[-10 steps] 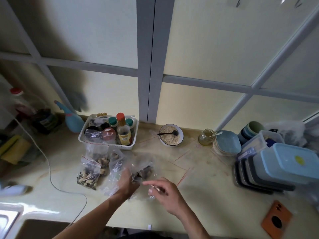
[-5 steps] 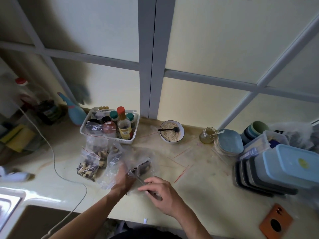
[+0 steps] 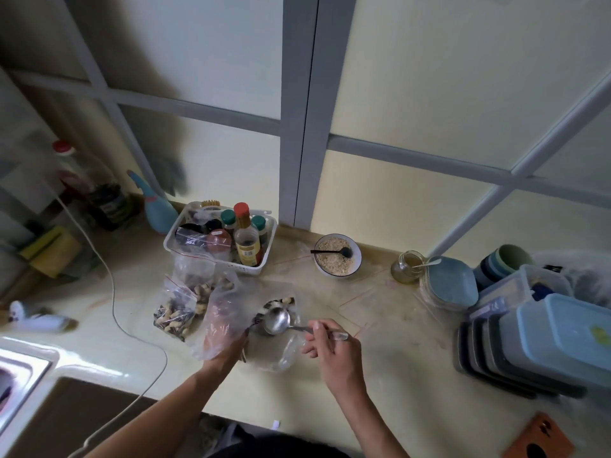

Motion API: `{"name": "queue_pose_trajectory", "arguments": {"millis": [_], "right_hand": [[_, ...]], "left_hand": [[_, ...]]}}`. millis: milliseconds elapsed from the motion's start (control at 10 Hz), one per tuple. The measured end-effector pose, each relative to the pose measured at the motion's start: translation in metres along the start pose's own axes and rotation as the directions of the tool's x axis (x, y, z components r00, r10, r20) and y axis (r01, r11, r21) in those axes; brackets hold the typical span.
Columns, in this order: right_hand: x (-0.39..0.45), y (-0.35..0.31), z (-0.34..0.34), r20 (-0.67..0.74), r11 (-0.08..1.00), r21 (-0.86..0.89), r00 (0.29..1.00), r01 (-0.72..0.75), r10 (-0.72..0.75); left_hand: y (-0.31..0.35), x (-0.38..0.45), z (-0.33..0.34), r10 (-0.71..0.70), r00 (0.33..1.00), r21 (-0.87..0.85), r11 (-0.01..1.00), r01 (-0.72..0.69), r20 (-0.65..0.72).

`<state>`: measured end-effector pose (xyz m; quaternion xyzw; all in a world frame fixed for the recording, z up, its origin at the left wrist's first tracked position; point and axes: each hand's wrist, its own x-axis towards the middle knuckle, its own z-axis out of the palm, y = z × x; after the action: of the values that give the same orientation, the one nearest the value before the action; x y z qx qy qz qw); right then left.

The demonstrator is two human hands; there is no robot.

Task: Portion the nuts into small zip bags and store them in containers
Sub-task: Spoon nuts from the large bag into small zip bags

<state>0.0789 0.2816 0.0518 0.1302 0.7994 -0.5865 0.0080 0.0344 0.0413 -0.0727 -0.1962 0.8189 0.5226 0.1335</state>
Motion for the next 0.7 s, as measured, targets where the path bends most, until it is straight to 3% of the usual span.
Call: {"name": "queue_pose_trajectory", "arguments": {"millis": [100, 200, 300, 400, 500, 600, 700], "right_hand": [[0.007, 0.002, 0.009, 0.037, 0.991, -0.129, 0.998, -0.039, 0.044], [0.015, -0.001, 0.022, 0.112, 0.992, -0.125, 0.993, -0.034, 0.048], [0.028, 0.000, 0.038, 0.175, 0.987, -0.160, 0.985, 0.026, 0.002], [0.040, -0.002, 0.053, 0.205, 0.978, -0.200, 0.979, 0.063, -0.022], [0.048, -0.005, 0.067, 0.194, 0.973, -0.223, 0.981, 0.054, -0.010], [0.057, 0.001, 0.083, 0.115, 0.966, -0.250, 0.993, 0.060, -0.032], [0.062, -0.003, 0.093, 0.028, 0.968, -0.248, 1.000, 0.019, -0.013]], "left_hand": [[0.057, -0.017, -0.008, 0.066, 0.986, 0.016, 0.998, -0.064, -0.155], [0.102, -0.038, -0.021, 0.080, 0.979, 0.047, 0.996, -0.072, -0.189], [0.098, -0.032, -0.022, 0.148, 0.964, -0.049, 0.986, -0.162, -0.221], [0.083, -0.014, -0.025, 0.202, 0.951, 0.050, 0.979, -0.196, -0.234], [0.082, -0.003, -0.028, 0.286, 0.921, 0.281, 0.936, -0.211, -0.264], [0.104, -0.008, -0.026, 0.448, 0.883, 0.532, 0.786, -0.314, -0.141], [0.130, -0.012, -0.025, 0.528, 0.848, 0.579, 0.705, -0.409, -0.045]]}}
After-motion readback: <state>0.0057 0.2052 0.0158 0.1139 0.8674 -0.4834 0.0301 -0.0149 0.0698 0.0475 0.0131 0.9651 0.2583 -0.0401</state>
